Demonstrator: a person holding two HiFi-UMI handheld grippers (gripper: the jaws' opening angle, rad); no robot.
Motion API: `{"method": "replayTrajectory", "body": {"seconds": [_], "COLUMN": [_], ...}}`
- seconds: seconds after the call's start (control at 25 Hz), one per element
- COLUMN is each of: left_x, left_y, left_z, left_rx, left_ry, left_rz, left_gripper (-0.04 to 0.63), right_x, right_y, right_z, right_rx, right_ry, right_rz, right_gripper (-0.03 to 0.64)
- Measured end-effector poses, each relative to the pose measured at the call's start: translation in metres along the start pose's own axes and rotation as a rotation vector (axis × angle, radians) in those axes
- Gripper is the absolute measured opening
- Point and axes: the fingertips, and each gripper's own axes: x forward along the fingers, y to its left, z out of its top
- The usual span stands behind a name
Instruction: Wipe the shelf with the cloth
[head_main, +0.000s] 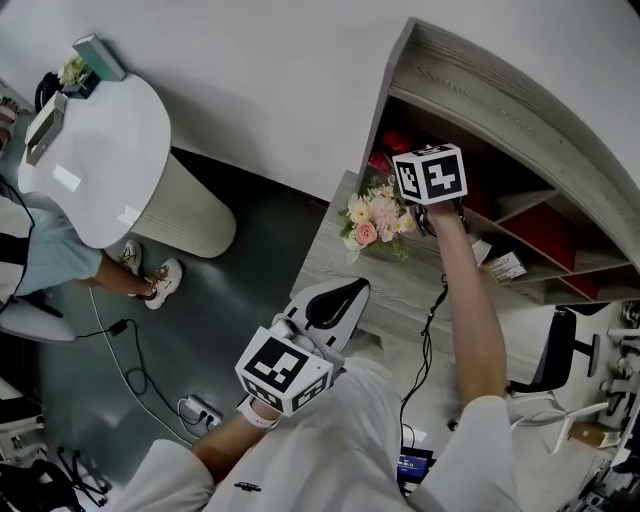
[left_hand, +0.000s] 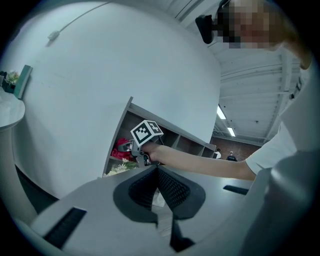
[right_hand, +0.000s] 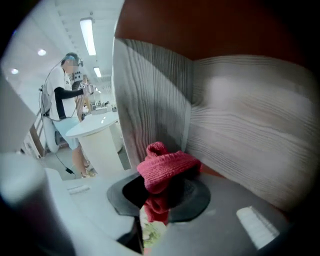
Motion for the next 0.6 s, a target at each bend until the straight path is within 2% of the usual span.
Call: {"method": "replayTrajectory", "body": {"seconds": [0.08,0.28,0.44,0.6], "left_x": [0.0,0.003,0.009,0.019], "left_y": [-0.003,-0.008,-0.016,-0.026], "left_z": [-0.001,0.001,0.001,0.003], "left_rx": [0.002,0.011,0.014,0.026], "left_ry": [0.006,0.019,0.024,0.033], "left_rz": [-0.014,-0.056,-0.097,-0.144], "left_gripper": [0.0,0.0,0.0,0.0], "right_x": [-0.005,-0.023,-0.046,-0.079], "right_y": [-0.009,-0.042,-0.065,-0.091], "right_z": [-0.007,-0.028,-0.044,-0.063], "right_rx": [-0.003,0.08,0.077,0.139], "right_ry": [0.005,0.012,0.046,0.062], "right_rz": [-0.048,-0.125,-0.228,-0.363], "right_gripper": [0.084,0.084,0.084,0.084]}}
